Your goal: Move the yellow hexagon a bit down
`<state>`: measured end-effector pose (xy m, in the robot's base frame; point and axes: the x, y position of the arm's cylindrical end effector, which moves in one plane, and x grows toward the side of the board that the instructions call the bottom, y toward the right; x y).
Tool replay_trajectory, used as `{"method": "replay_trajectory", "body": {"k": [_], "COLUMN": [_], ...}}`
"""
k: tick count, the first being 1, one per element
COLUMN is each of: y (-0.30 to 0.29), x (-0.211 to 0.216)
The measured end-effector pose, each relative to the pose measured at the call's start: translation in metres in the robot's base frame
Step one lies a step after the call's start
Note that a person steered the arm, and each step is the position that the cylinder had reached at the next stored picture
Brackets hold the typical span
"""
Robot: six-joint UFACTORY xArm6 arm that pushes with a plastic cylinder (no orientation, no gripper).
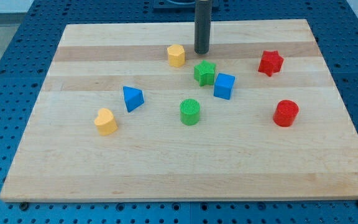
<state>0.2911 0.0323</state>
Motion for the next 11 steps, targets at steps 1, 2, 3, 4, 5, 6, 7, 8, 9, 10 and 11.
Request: {"method": "replay_trajectory", "body": {"k": [1,2,3,4,5,6,7,8,9,10,11], "y": [-0.012,-0.012,-0.012,-0.024,-0.022,-0.023,-0.027,-0.039,-0.048,-0.06,-0.061], "x": [0.003,0.004,0.004,0.006,-0.009,-0.012,-0.012,-0.004,0.003,0.017,0.028]}}
